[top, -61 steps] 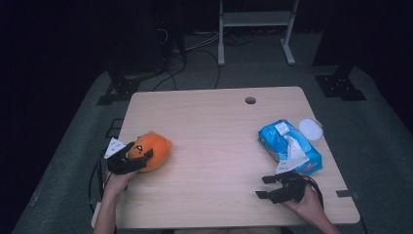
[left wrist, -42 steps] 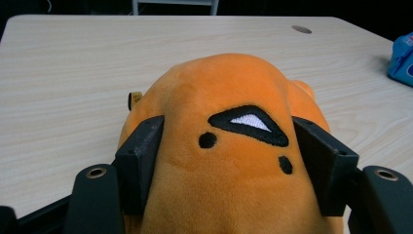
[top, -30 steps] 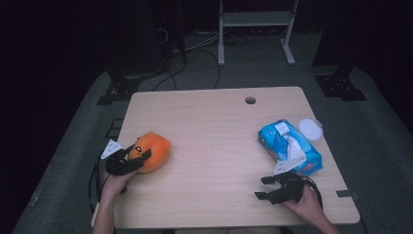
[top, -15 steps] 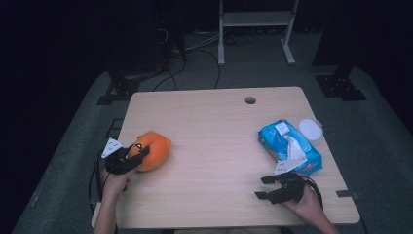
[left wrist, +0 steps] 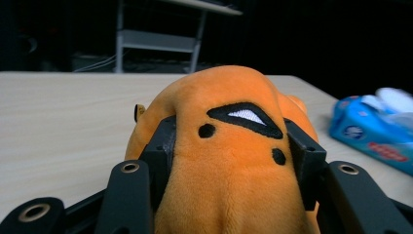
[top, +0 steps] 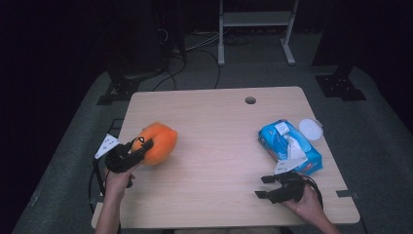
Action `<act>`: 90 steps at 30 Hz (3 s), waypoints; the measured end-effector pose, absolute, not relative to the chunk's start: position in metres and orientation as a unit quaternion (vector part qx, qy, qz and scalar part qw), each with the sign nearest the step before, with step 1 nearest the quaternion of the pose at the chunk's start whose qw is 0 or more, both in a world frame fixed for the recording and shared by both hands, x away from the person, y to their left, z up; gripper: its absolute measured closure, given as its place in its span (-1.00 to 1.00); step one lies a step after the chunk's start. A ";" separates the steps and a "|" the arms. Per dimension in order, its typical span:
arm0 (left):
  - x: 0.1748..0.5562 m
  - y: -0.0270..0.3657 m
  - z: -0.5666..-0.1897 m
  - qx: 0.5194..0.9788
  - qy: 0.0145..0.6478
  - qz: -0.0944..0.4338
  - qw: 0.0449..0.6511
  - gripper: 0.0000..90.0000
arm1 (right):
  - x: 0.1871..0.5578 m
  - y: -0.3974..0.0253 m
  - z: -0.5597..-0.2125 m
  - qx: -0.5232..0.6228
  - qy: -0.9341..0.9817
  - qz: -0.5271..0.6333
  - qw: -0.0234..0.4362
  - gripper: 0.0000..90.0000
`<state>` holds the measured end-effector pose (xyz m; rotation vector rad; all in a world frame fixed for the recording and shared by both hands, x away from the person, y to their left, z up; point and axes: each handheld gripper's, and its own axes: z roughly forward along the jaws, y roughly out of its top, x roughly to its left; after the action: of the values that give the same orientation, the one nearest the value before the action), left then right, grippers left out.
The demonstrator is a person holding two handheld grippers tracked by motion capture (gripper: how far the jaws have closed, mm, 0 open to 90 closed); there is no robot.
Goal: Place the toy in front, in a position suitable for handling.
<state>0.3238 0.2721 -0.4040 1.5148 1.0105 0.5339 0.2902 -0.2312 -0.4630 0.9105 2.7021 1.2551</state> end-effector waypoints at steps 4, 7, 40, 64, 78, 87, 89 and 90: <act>0.319 0.252 -0.394 0.666 0.398 0.223 0.590 0.10 | 0.290 -0.232 -0.462 0.292 0.867 0.403 0.014 -0.24; 0.314 0.237 -0.385 0.673 0.371 0.217 0.602 0.10 | 0.290 -0.233 -0.461 0.292 0.865 0.407 0.017 -0.24; 0.303 0.122 -0.418 0.761 0.237 0.130 0.590 0.08 | 0.292 -0.245 -0.455 0.304 0.856 0.418 0.035 -0.24; 0.300 0.098 -0.454 0.802 0.187 0.095 0.559 -0.26 | 0.281 -0.264 -0.418 0.306 0.813 0.480 0.122 -0.23; 0.299 0.095 -0.453 0.809 0.178 0.099 0.552 -0.35 | 0.318 -0.314 -0.399 0.368 0.769 0.473 0.221 -0.19; 0.298 0.095 -0.455 0.807 0.174 0.102 0.555 -0.38 | 0.341 -0.314 -0.424 0.422 0.791 0.385 0.218 0.75; 0.298 0.096 -0.456 0.806 0.174 0.102 0.557 -0.38 | 0.339 -0.318 -0.418 0.430 0.781 0.398 0.218 0.88; 0.298 0.096 -0.456 0.805 0.174 0.101 0.558 -0.38 | 0.338 -0.320 -0.414 0.433 0.776 0.404 0.218 0.90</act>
<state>0.2981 0.0957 -0.4558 1.8997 0.4099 0.2382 0.3376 -0.3199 -0.4144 1.1982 2.1476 1.1194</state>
